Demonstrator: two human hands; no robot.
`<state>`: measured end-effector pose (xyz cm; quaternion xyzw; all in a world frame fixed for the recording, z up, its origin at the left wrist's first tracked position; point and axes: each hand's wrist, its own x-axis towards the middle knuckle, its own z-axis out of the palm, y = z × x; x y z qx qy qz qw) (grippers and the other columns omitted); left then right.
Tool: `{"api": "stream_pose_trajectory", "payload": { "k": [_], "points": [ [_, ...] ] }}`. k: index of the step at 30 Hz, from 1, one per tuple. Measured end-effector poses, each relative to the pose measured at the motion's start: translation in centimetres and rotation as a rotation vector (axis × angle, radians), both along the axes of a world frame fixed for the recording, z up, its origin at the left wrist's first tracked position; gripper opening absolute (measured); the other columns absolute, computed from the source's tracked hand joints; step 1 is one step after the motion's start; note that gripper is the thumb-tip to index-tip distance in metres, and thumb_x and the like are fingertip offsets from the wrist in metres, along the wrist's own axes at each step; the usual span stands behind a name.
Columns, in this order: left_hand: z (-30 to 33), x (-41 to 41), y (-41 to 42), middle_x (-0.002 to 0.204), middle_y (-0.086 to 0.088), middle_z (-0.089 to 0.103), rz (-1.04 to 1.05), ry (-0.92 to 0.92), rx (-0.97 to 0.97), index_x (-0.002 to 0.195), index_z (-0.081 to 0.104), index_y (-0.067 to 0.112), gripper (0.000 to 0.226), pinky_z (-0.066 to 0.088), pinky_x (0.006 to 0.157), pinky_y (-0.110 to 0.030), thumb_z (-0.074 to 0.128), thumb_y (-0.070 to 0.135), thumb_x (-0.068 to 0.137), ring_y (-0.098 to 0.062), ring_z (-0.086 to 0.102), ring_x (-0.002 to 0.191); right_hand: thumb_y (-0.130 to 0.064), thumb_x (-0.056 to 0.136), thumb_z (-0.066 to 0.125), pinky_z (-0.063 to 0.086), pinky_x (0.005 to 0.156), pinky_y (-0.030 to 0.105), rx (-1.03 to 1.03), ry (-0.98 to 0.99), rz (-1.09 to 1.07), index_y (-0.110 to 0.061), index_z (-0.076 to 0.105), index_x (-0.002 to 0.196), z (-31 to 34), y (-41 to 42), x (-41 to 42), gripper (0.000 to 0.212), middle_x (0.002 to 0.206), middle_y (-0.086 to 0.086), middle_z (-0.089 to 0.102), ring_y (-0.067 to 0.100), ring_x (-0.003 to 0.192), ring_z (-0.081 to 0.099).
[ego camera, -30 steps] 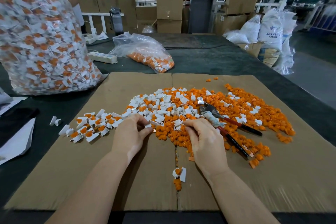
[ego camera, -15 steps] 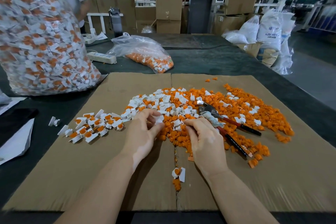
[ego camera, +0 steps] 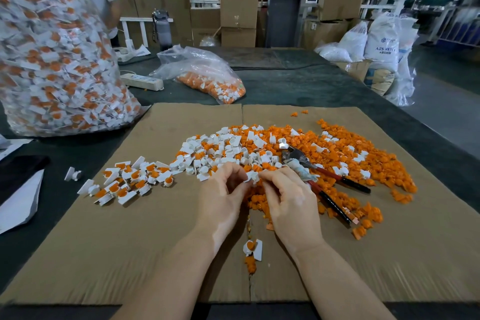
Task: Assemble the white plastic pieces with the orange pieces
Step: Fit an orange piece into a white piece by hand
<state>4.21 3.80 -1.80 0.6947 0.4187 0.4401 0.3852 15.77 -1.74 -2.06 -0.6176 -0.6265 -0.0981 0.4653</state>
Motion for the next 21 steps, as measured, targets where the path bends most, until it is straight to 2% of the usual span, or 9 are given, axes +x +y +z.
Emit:
{"api": "stream_pose_trajectory", "payload": {
  "k": [4, 6, 10, 14, 19, 21],
  "points": [
    [-0.03, -0.18, -0.29, 0.072, 0.012, 0.067, -0.026, -0.066, -0.008, 0.076, 0.066, 0.03, 0.022, 0.046, 0.065, -0.009, 0.068, 0.01, 0.082, 0.001, 0.061, 0.072, 0.003, 0.081, 0.067, 0.053, 0.07, 0.022, 0.011, -0.006, -0.015, -0.002, 0.072, 0.093, -0.04, 0.04, 0.08, 0.014, 0.085, 0.005, 0.067, 0.015, 0.078, 0.065],
    [0.07, -0.17, -0.36, 0.071, 0.016, 0.068, -0.009, -0.078, -0.027, 0.074, 0.067, 0.03, 0.016, 0.045, 0.062, -0.006, 0.07, 0.016, 0.081, 0.002, 0.061, 0.07, 0.003, 0.081, 0.067, 0.053, 0.07, 0.023, 0.01, -0.01, -0.015, -0.002, 0.072, 0.093, -0.02, 0.08, 0.0, 0.014, 0.085, 0.005, 0.067, 0.016, 0.079, 0.065],
    [-0.09, -0.09, -0.18, 0.068, 0.01, 0.064, 0.039, -0.198, -0.107, 0.086, 0.061, 0.022, 0.021, 0.045, 0.057, -0.008, 0.072, 0.007, 0.078, 0.003, 0.059, 0.063, 0.001, 0.084, 0.064, 0.049, 0.077, 0.016, 0.009, 0.049, -0.038, -0.001, 0.07, 0.098, 0.01, 0.01, -0.07, 0.016, 0.089, 0.006, 0.068, 0.014, 0.084, 0.064],
    [-0.15, -0.15, -0.19, 0.077, 0.012, 0.066, 0.048, -0.082, -0.035, 0.084, 0.066, 0.027, 0.012, 0.043, 0.062, -0.005, 0.069, 0.015, 0.083, 0.002, 0.061, 0.071, -0.006, 0.084, 0.065, 0.044, 0.076, 0.006, 0.011, 0.117, -0.041, -0.005, 0.069, 0.092, 0.13, -0.27, 0.02, 0.009, 0.084, 0.003, 0.068, 0.007, 0.079, 0.061],
    [-0.21, -0.28, -0.28, 0.076, 0.012, 0.067, 0.039, -0.076, -0.02, 0.08, 0.066, 0.03, 0.011, 0.043, 0.063, -0.005, 0.067, 0.02, 0.085, 0.005, 0.059, 0.072, -0.012, 0.084, 0.068, 0.052, 0.063, 0.023, -0.019, 0.103, -0.028, -0.006, 0.068, 0.084, 0.08, -0.27, -0.14, 0.006, 0.076, 0.001, 0.066, 0.012, 0.071, 0.062],
    [-0.25, -0.28, -0.26, 0.077, 0.009, 0.067, 0.044, -0.072, -0.036, 0.081, 0.066, 0.03, 0.012, 0.044, 0.063, -0.007, 0.067, 0.019, 0.085, 0.001, 0.06, 0.072, -0.014, 0.083, 0.069, 0.046, 0.06, 0.019, -0.049, 0.07, -0.048, -0.008, 0.066, 0.08, -0.04, -0.21, -0.16, 0.008, 0.073, -0.001, 0.064, 0.012, 0.067, 0.06]
  ]
}}
